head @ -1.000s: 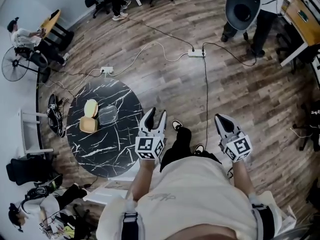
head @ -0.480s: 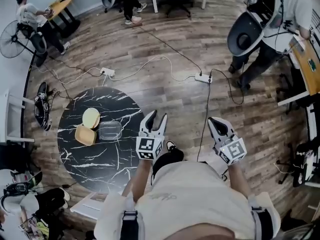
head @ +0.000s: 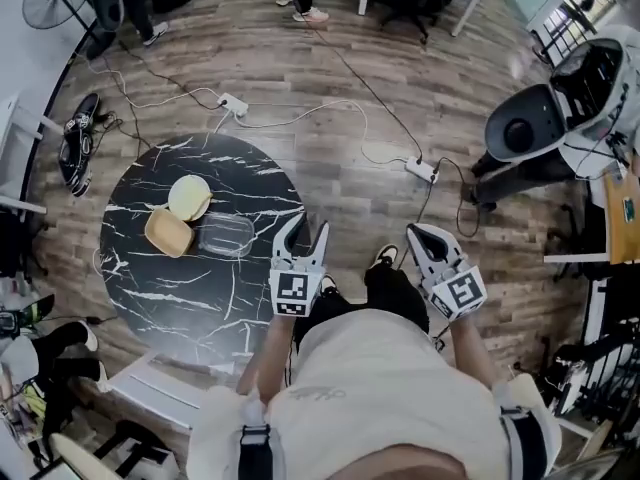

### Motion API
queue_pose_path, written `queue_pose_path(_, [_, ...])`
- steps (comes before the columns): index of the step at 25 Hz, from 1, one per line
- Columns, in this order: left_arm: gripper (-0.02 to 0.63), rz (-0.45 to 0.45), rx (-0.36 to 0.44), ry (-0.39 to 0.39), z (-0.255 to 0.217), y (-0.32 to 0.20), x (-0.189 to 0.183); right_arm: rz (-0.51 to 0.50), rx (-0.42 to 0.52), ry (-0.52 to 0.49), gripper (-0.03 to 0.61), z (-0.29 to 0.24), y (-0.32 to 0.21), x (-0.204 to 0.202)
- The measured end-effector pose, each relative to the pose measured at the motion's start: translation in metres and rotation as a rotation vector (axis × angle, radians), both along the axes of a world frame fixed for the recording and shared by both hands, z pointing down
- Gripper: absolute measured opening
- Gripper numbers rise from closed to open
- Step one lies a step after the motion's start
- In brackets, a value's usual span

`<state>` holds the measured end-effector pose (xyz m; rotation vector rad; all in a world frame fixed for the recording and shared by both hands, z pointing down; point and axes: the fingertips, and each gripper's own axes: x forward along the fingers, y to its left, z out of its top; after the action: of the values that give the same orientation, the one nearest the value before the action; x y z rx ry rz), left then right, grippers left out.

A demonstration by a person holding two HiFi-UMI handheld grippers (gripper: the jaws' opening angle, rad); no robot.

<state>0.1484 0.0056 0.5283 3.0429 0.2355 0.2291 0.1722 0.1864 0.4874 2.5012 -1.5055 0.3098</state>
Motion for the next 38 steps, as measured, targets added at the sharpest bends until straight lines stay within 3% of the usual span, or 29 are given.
queue_pose_path(4, [0.178,-0.065,0.049,-0.012,-0.003,-0.017,-0.021,-0.101,0.011,-0.049,0.006,0.006,-0.036,0.002])
queue_pose_path(10, [0.178,-0.166,0.037,-0.02,-0.012,-0.047,-0.036,-0.23,0.024,-0.048,0.006,0.001,-0.085,0.007])
queue_pose_path(19, [0.178,-0.521,0.0,-0.081,-0.014,-0.122,-0.066,-0.565,0.033,-0.082,0.006,0.012,-0.186,0.027])
queue_pose_path(26, [0.178,-0.726,-0.003,-0.113,-0.026,-0.166,-0.073,-0.815,0.074,-0.091,0.005,0.012,-0.275,0.037])
queue_pose_path(32, [0.178,-0.867,0.015,-0.198,-0.018,-0.187,-0.088,-1.052,0.086,-0.133,0.005,0.017,-0.328,0.019])
queue_pose_path(38, [0.176,-1.005,-0.004,-0.207,-0.013,-0.199,-0.111,-1.229,0.081,-0.078,0.006,0.027,-0.363,-0.016])
